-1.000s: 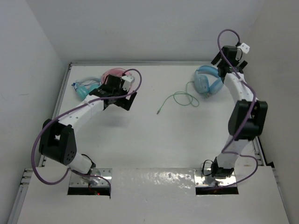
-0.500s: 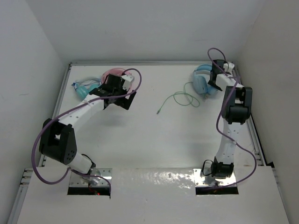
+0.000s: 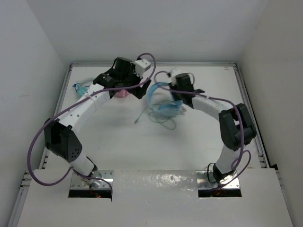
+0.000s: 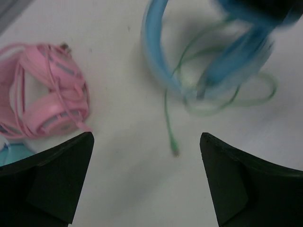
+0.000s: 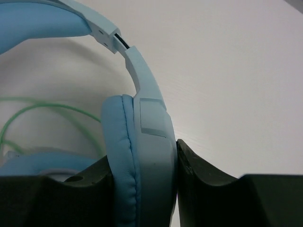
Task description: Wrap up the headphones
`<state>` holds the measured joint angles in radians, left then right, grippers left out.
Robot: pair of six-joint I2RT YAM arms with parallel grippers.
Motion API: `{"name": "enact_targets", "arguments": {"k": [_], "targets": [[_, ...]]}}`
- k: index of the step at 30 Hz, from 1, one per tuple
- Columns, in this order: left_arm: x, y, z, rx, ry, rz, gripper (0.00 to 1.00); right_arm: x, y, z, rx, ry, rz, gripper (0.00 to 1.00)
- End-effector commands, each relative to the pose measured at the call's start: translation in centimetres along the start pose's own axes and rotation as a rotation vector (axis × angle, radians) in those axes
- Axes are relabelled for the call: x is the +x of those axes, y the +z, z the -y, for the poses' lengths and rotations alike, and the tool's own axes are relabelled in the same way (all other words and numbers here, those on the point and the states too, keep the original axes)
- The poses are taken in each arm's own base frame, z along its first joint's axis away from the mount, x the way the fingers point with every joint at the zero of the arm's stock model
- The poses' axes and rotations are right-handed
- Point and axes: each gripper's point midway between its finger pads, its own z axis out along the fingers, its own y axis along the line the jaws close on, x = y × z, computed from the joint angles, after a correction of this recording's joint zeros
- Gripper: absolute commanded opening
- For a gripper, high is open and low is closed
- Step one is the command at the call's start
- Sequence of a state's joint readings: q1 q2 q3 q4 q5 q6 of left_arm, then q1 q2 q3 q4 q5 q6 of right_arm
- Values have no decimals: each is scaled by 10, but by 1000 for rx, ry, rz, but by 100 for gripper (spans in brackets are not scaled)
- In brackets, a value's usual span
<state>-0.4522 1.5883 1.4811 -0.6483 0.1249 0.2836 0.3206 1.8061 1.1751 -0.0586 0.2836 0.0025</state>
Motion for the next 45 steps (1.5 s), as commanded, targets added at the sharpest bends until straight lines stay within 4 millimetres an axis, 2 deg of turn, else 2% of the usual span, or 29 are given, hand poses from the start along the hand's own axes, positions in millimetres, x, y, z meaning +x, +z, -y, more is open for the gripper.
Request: {"name": "enact_targets", "arguments": {"k": [1, 3, 4, 5, 7, 9, 13, 15, 17, 19, 22, 23, 28, 30, 31, 33, 34, 35, 36, 37, 38, 39, 40, 41, 42, 43, 44, 45], "targets": [[-35, -5, 9, 48, -7, 77, 93, -59, -47, -103, -342, -190, 283, 0], [-26, 12, 2, 2, -42, 44, 93, -76, -68, -141, -422, -199, 356, 0], [-18, 17, -12, -78, -53, 18, 93, -80, -75, -153, -461, -192, 376, 0], [-5, 22, -18, -110, -62, -10, 93, -90, -86, -163, -485, -187, 420, 0], [-1, 20, -34, -197, -65, 0, 93, -97, -93, -168, -518, -151, 443, 0], [7, 15, -40, -237, -69, 20, 92, -102, -98, -172, -548, -146, 451, 0], [7, 7, -37, -228, -72, 30, 88, -103, -109, -181, -616, -139, 462, 0], [7, 2, -37, -231, -69, 27, 84, -100, -112, -178, -614, -108, 453, 0], [12, 5, -37, -232, -68, 16, 85, -95, -115, -178, -619, -105, 455, 0], [24, 12, -33, -216, -73, -13, 85, -99, -125, -178, -646, -91, 485, 0], [29, 24, -32, -207, -78, -25, 79, -100, -131, -175, -644, -82, 493, 0], [34, 28, -33, -210, -78, -43, 71, -100, -132, -174, -640, -84, 495, 0], [39, 24, -31, -197, -69, -67, 51, -108, -134, -159, -572, -104, 513, 0], [37, 20, -25, -169, -70, -62, 20, -117, -133, -152, -538, -118, 527, 0], [34, 16, -24, -166, -76, -53, 0, -124, -131, -148, -516, -123, 524, 0], [31, 13, -22, -154, -79, -42, 0, -127, -130, -145, -510, -125, 510, 0], [29, 11, -21, -150, -81, -35, 0, -138, -132, -141, -497, -116, 526, 4], [28, 10, -20, -148, -87, -33, 0, -144, -133, -138, -488, -112, 532, 21], [27, 9, -23, -149, -98, -29, 0, -149, -135, -134, -475, -105, 539, 47], [22, 8, -26, -156, -124, -14, 0, -156, -139, -128, -461, -99, 548, 91], [18, 6, -31, -162, -142, 8, 0, -165, -153, -121, -452, -89, 578, 99], [12, 1, -44, -185, -186, 34, 0, -170, -164, -114, -447, -78, 606, 99], [7, -3, -52, -197, -213, 53, 0, -160, -166, -109, -444, -73, 608, 99], [2, -5, -52, -149, -239, 75, 0, -168, -198, -94, -441, -53, 694, 99], [-8, -15, -69, -152, -296, 114, 0, -173, -214, -85, -428, -35, 774, 99], [-8, -16, -74, -130, -331, 112, 0, -145, -208, -83, -425, -37, 754, 99], [-12, -22, -84, -81, -376, 135, 0, -147, -238, -70, -416, -19, 835, 99], [-29, -34, -92, -62, -406, 178, 0, -141, -245, -67, -416, -17, 863, 99]]}}
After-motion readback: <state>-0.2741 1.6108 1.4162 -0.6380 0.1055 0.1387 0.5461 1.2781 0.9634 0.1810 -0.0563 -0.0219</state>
